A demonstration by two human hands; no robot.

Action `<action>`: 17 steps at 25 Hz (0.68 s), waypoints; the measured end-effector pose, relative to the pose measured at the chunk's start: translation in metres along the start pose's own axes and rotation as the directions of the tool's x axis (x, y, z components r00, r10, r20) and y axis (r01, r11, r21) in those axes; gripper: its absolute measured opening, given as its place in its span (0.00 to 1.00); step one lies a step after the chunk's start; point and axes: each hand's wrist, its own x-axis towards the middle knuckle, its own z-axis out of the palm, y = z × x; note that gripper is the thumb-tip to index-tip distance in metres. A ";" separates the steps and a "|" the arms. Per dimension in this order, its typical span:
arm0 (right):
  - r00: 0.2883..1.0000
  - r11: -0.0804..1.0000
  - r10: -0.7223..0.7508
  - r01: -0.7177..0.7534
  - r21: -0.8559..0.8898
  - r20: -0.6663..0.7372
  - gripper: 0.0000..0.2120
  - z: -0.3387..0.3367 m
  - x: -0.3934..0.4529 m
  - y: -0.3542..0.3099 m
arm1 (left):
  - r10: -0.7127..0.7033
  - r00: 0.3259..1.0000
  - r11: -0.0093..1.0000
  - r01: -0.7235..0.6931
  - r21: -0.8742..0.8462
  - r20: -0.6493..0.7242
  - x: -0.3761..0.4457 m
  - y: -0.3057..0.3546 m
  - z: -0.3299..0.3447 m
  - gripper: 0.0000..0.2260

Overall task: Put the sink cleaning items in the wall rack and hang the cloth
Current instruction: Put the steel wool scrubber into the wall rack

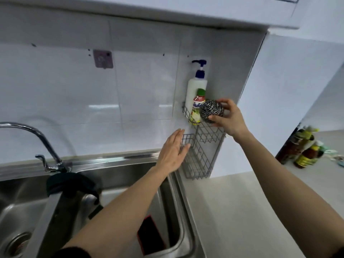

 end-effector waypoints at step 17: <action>0.953 0.689 0.229 -0.015 -0.724 0.199 0.25 -0.007 0.042 0.048 | -0.169 0.985 0.984 0.168 -0.051 -0.021 0.057 0.037 0.057 0.30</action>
